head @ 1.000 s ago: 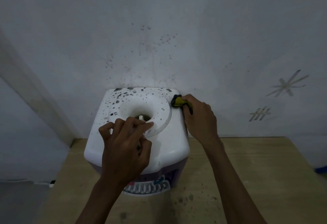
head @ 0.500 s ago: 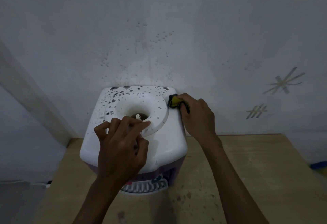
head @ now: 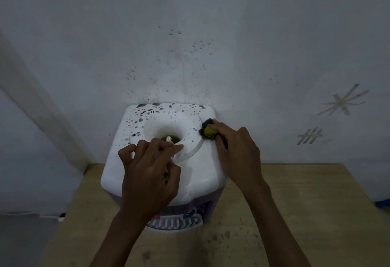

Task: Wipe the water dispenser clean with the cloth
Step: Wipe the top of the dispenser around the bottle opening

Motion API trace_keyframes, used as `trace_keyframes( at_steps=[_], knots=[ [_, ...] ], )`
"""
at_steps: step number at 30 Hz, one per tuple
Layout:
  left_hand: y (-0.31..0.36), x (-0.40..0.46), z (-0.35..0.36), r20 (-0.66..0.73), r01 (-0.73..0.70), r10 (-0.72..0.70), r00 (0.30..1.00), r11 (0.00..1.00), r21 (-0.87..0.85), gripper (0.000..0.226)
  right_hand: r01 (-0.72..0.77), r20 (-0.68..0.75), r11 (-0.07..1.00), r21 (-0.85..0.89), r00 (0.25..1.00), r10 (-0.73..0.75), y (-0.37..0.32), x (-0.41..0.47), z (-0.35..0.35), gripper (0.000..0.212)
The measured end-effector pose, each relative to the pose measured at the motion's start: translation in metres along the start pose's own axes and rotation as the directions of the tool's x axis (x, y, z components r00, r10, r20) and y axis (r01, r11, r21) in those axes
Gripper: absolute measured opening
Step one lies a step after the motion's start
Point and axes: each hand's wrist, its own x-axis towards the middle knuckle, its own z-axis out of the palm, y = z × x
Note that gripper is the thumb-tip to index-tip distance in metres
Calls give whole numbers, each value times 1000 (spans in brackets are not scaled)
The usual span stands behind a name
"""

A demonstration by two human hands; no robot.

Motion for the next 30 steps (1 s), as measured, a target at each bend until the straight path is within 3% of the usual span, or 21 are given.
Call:
trace_keyframes(
  at_steps=[8,19,30],
  knots=[
    [0,1,0,3,4,-4,1000,1000,6,32,70,-136,987,-142,987,-89,-13,-12,-2,30],
    [0,0,-2,12,19,-19,1000,1000,5,31,-1,-24,977,-215,1000,-4,-19,63,14,33],
    [0,0,-1,0,9,-9,1000,1000,3,30,47,-93,969,-241,993,-71,-27,-19,-5,35]
  ],
)
